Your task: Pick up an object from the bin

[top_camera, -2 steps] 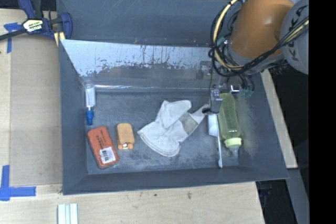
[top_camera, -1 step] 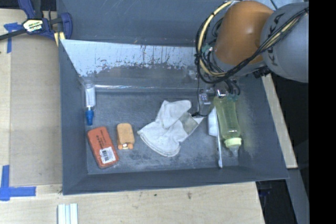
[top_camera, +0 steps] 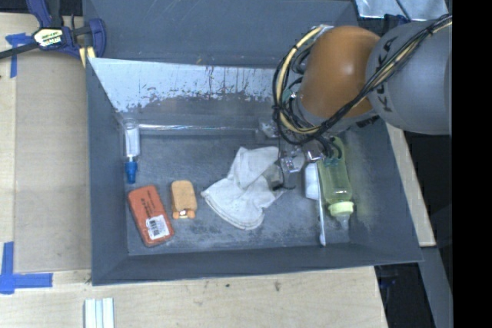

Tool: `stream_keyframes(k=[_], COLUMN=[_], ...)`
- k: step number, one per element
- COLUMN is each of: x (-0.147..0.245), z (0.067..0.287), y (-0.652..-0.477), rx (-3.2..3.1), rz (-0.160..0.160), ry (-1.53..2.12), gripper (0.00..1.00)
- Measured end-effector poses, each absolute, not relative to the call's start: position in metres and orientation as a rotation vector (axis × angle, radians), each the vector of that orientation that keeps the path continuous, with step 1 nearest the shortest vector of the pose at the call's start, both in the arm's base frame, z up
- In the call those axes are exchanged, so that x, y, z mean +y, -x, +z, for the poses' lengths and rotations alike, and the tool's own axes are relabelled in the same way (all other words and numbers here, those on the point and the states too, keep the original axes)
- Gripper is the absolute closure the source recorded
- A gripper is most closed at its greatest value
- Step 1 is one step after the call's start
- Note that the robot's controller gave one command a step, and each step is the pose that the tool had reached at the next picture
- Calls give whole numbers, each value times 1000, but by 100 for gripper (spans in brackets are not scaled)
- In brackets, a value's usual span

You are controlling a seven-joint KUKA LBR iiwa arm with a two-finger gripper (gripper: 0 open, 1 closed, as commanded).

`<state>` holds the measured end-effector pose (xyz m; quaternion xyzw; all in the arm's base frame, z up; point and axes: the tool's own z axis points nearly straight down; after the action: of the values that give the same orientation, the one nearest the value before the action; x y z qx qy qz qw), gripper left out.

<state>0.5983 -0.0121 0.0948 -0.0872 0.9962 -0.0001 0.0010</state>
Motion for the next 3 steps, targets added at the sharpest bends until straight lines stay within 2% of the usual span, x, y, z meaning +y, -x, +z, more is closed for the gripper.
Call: stream_keyframes(k=[1, 2, 3], x=[-1, -1, -36], z=[73, 73, 188], y=[-607, -607, -603], rx=[3127, 3127, 3112], rz=[0, 0, -2], ry=[200, 200, 402], gripper=[100, 100, 100])
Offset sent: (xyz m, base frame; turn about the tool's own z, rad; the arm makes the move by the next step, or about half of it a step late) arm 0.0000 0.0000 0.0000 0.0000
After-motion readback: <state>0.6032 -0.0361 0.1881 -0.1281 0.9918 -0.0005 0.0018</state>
